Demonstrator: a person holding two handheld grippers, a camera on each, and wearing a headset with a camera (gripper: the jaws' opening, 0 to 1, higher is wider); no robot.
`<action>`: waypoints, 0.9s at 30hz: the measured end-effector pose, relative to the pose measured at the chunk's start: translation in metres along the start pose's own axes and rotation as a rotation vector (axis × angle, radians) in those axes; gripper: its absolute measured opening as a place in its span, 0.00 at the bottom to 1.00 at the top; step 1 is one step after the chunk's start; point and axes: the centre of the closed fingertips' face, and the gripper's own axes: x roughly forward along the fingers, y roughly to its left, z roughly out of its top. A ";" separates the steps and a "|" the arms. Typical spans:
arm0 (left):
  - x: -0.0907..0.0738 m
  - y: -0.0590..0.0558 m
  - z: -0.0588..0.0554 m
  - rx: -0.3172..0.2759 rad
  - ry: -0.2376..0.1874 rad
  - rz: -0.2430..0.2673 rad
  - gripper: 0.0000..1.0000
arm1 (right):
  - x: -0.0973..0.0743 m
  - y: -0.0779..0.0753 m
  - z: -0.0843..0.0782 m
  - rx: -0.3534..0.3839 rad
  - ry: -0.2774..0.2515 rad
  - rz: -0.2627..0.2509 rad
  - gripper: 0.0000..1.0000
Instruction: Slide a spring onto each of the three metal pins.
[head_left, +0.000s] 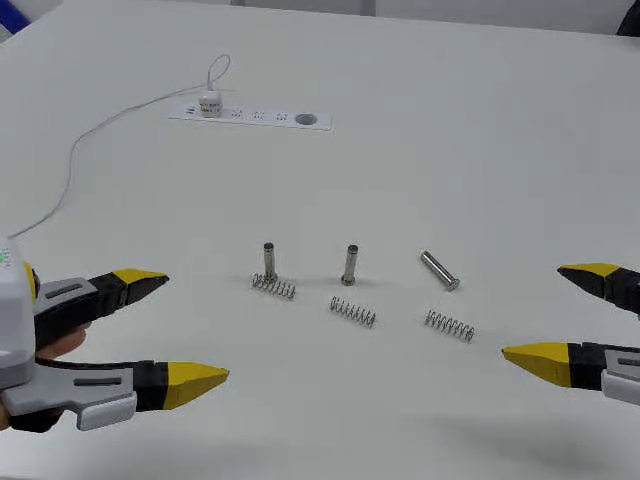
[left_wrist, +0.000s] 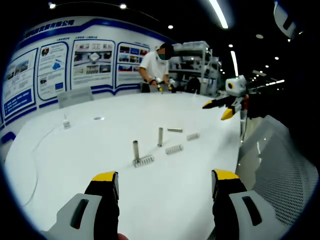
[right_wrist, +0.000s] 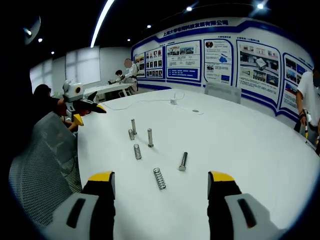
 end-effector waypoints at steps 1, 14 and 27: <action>0.000 0.000 0.000 0.000 0.000 0.000 0.77 | 0.000 0.000 0.000 0.000 0.000 0.001 0.76; 0.000 -0.001 0.000 0.000 -0.001 0.001 0.77 | 0.001 -0.003 0.002 0.000 0.011 0.001 0.75; -0.001 -0.001 0.001 -0.002 -0.004 0.008 0.77 | 0.012 -0.009 0.011 -0.008 0.026 0.010 0.72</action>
